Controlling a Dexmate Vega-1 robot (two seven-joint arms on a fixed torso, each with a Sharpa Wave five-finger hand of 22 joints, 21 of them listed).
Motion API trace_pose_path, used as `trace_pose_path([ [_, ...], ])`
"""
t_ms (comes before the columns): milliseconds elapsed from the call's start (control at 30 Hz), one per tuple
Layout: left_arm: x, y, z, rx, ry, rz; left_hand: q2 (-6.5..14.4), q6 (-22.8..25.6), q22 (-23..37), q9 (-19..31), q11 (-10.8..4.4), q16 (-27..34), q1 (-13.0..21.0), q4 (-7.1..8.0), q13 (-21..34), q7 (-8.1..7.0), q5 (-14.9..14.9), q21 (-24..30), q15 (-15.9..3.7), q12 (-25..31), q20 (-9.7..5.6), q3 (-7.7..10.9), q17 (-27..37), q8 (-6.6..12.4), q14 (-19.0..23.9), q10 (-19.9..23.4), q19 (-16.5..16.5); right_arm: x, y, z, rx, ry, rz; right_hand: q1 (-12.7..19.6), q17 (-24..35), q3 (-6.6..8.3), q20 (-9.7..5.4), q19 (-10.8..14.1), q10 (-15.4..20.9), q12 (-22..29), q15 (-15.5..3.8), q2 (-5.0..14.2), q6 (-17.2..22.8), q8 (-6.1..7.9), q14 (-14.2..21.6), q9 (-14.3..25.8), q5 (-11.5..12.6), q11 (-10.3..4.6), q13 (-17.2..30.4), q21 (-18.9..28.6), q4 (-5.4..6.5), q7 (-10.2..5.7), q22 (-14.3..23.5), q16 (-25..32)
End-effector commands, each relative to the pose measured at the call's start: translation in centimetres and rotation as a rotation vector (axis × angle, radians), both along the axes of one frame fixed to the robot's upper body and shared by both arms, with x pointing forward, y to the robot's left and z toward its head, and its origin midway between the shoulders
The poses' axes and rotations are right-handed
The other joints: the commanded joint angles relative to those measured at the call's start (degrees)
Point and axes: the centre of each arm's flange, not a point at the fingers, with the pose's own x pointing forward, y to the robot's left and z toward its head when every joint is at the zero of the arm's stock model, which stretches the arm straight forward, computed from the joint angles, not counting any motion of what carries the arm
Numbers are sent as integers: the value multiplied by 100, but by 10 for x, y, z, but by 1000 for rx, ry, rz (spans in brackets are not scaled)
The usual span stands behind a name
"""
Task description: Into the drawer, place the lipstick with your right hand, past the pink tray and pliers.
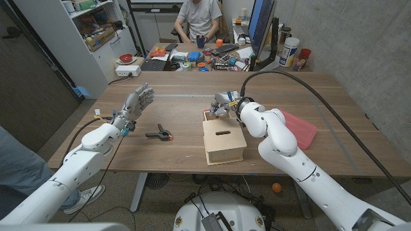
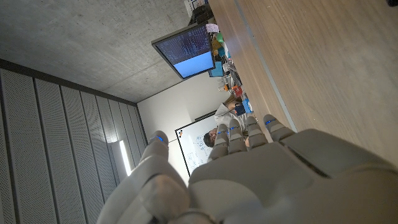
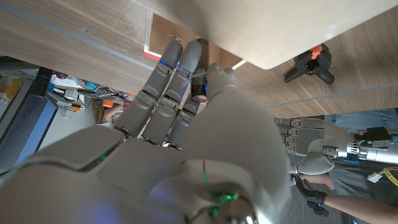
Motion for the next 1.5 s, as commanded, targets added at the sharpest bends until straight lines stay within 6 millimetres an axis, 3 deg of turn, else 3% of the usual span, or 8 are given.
trace_pose_path([
  [33, 2, -3, 0, 5, 2, -8, 40, 4, 21, 29, -1, 9, 23, -35, -4, -8, -13, 18, 5, -19, 30, 25, 13, 2, -21, 0, -24, -10, -8, 2, -6, 5, -16, -155, 17, -10, -39, -31, 153, -43, -231, -12, -134, -67, -27, 15, -23, -139, 62, 51, 72, -7, 2, -46],
  [400, 4, -9, -1, 6, 6, -15, 32, 13, 21, 29, 12, 10, 21, -38, -4, -6, -13, 18, 16, -14, 46, 24, 13, 5, -21, 15, -29, -16, -4, -4, -8, -86, -44, -698, 13, -254, 39, 71, 244, -17, -162, -292, -215, -98, 69, 1, -6, -98, 68, 118, 250, 44, -22, -95],
  [500, 3, -10, -2, 5, 6, -15, 30, 21, 21, 29, 13, 12, 20, -39, -4, 2, -13, 20, 22, -14, 46, 23, 13, 8, -17, 15, -27, -14, -2, -8, -18, -81, -53, -1045, -61, -435, 60, 53, 212, -69, -131, -454, -273, -147, 4, -24, 86, -82, 23, 121, 396, 21, -27, -218],
  [533, 3, -10, -2, 5, 6, -14, 29, 22, 21, 29, 21, 11, 20, -39, -4, 3, -13, 19, 22, -15, 45, 23, 13, 8, -18, 14, -29, -13, -2, -9, -16, -77, -51, -1175, -168, -514, 133, 12, 160, -121, 12, -534, -298, -181, -131, -45, 135, -32, -8, 109, 444, 19, -28, -358],
  [700, 2, -10, -4, -1, 9, -13, 26, 23, 21, 29, 24, 12, 20, -40, -4, -6, -13, 22, 24, -13, 53, 22, 13, 8, -15, 20, -25, -9, 1, -12, -25, -59, -49, -1393, -416, -628, 273, -110, 19, -256, 226, -615, -399, -284, -366, -86, 231, 27, -80, 53, 541, 26, -37, -634],
  [967, 0, -10, -7, -1, 12, -12, 23, 24, 21, 30, 16, 12, 21, -42, -4, -5, -12, 22, 25, -13, 58, 23, 13, 7, -16, 20, -27, -7, 4, -16, -18, -64, -27, -1630, -605, -744, 408, -276, -214, -432, 380, -668, -609, -432, -587, -118, 313, 86, -151, -42, 656, 45, -48, -838],
  [1333, -3, -11, -6, 14, 3, -19, 22, 40, 21, 30, 35, 17, 21, -44, -4, 2, -11, 25, 24, -10, 60, 24, 13, 12, -4, 31, -26, -32, -27, -6, 249, -261, 32, -1763, -678, -667, 375, -170, -51, -418, 290, -322, -592, -473, -396, -129, 384, 71, -194, -31, 806, 89, -47, -801],
  [1500, -5, -15, -2, 21, -23, -31, 30, 55, 21, 31, 13, 19, 24, -43, -4, 4, -9, 26, 38, -5, 65, 29, 13, 16, 3, 43, -23, -43, -48, 1, 471, -301, 123, -1893, -617, -610, 363, -458, -409, -579, 334, -48, -1022, -703, -813, -137, 287, 213, -207, -185, 887, 311, -50, -903],
])
